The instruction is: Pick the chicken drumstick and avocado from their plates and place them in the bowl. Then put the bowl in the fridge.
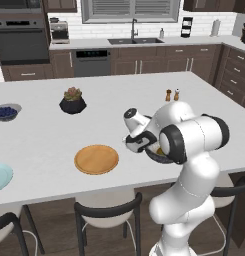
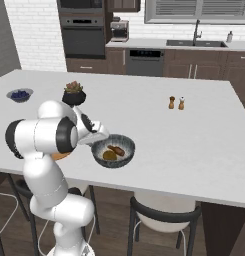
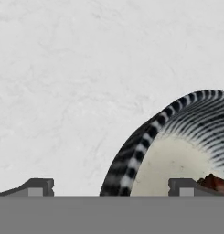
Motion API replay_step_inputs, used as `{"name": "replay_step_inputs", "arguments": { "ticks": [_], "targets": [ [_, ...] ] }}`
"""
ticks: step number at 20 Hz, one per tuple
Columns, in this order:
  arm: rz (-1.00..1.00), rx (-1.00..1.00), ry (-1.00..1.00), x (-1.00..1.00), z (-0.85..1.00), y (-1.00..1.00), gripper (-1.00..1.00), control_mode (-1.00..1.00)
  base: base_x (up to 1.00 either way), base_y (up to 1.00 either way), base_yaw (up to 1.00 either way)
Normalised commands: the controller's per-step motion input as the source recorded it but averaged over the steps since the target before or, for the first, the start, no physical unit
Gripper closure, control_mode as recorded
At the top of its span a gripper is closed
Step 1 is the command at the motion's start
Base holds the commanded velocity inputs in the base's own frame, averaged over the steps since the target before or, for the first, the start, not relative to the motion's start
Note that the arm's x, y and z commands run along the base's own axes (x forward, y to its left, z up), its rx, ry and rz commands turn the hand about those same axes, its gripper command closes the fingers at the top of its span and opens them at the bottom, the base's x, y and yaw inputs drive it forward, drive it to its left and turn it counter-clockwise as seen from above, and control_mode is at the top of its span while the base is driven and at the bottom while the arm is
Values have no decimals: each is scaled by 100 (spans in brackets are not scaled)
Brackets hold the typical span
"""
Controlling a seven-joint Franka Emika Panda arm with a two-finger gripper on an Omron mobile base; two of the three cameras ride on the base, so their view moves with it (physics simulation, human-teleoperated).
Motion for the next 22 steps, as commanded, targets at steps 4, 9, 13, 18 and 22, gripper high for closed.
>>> {"name": "replay_step_inputs", "arguments": {
  "ticks": [4, 9, 13, 18, 22],
  "targets": [
    [-23, 0, 0, -15, 1, 0, -100, -100, 0, 0, 0],
    [-4, 0, 0, 3, -4, 0, -100, -100, 0, 0, 0],
    [0, 0, 1, 2, -27, 0, -100, -100, 0, 0, 0],
    [-1, 0, 2, -12, -22, -7, -100, -100, 0, 0, 0],
    [-7, 0, 0, -31, -5, -12, 100, -100, 0, 0, 0]
  ]
}}
